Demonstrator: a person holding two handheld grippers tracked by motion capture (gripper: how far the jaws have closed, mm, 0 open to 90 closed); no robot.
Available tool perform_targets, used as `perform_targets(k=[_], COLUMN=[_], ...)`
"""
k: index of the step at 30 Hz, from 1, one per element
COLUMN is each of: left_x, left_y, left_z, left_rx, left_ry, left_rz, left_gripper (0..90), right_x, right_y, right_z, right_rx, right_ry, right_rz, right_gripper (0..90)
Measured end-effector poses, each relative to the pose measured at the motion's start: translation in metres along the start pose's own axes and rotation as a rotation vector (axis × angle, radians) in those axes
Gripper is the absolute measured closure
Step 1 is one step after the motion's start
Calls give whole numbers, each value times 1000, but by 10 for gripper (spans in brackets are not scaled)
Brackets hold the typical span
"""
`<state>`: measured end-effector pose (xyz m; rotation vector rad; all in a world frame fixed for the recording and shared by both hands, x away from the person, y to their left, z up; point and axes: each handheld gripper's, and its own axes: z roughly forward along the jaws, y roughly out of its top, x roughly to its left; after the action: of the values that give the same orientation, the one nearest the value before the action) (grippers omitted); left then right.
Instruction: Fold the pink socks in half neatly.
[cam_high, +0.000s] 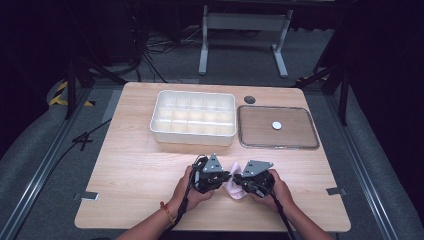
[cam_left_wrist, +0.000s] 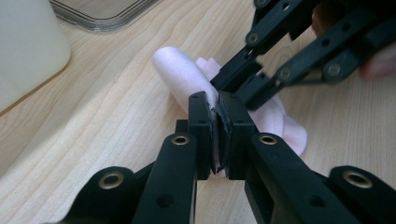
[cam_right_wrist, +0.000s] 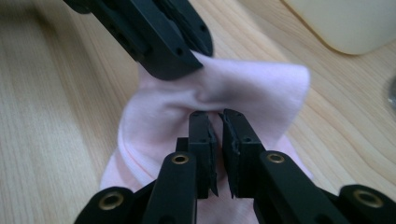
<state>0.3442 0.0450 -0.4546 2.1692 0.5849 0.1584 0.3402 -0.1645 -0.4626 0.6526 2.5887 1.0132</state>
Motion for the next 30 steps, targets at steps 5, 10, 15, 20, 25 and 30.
perform_targets(k=[5, 10, 15, 20, 25, 30], left_x=[-1, -7, -9, -7, -6, -9], left_y=[0, 2, 2, 2, 2, 3], left_z=[0, 0, 0, -1, -1, -1], left_rx=[3, -13, 2, 3, 13, -1], left_ry=[1, -10, -15, 10, 22, 12], left_rz=[20, 58, 88, 77, 84, 98], left_gripper=[843, 842, 843, 845, 845, 844], right_x=[-4, -1, 3, -3, -10, -6], right_y=[-5, -4, -2, -2, -6, -9], right_z=[-8, -1, 3, -6, -21, -9], right_rx=[29, 41, 26, -7, 12, 71], right_ry=[-6, -14, -33, -12, 4, 20], right_rz=[2, -8, -12, 8, 17, 5], right_gripper=[821, 848, 844, 782, 810, 840])
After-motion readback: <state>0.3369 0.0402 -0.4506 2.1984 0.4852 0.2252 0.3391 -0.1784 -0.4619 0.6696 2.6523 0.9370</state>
